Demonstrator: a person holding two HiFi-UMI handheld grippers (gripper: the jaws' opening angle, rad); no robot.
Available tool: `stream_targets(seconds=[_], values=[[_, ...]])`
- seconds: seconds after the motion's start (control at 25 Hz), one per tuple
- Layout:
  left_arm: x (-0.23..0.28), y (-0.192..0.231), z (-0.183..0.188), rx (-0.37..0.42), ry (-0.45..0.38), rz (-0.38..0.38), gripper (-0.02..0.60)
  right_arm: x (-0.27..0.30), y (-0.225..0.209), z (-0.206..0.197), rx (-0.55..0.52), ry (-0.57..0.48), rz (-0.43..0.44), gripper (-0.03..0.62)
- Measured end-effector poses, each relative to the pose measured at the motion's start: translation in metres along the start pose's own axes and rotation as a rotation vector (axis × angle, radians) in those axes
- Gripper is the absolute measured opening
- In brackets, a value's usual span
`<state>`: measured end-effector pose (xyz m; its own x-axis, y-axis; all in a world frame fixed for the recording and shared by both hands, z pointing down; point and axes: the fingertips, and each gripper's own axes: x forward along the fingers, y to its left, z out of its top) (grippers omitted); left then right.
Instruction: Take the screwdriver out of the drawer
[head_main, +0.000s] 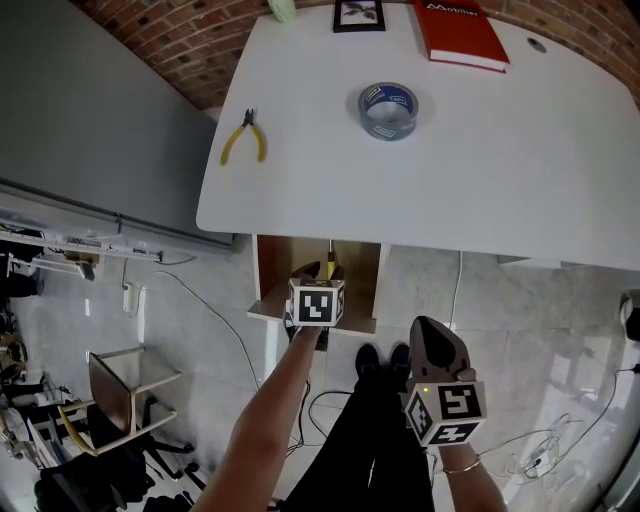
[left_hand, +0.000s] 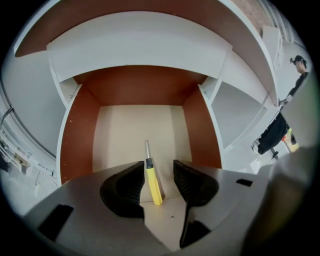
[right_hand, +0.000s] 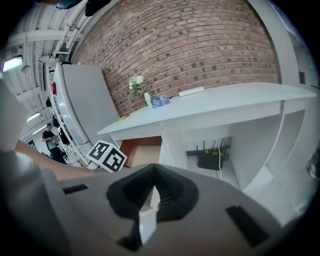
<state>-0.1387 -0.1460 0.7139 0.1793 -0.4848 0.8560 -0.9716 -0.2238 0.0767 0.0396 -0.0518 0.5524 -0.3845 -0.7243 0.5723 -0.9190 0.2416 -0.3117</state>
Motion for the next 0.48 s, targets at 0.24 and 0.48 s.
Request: stream_targets(seconds=[0.24, 0.48], values=[[0.017, 0.006, -0.009, 0.003, 0.042, 0.017, 0.173, 0.005, -0.003, -0.012, 0.000, 0.016, -0.009, 0.002], [0.030, 0.015, -0.015, 0.001, 0.077, 0.019, 0.172, 0.008, -0.007, -0.021, 0.008, 0.032, -0.012, 0.002]])
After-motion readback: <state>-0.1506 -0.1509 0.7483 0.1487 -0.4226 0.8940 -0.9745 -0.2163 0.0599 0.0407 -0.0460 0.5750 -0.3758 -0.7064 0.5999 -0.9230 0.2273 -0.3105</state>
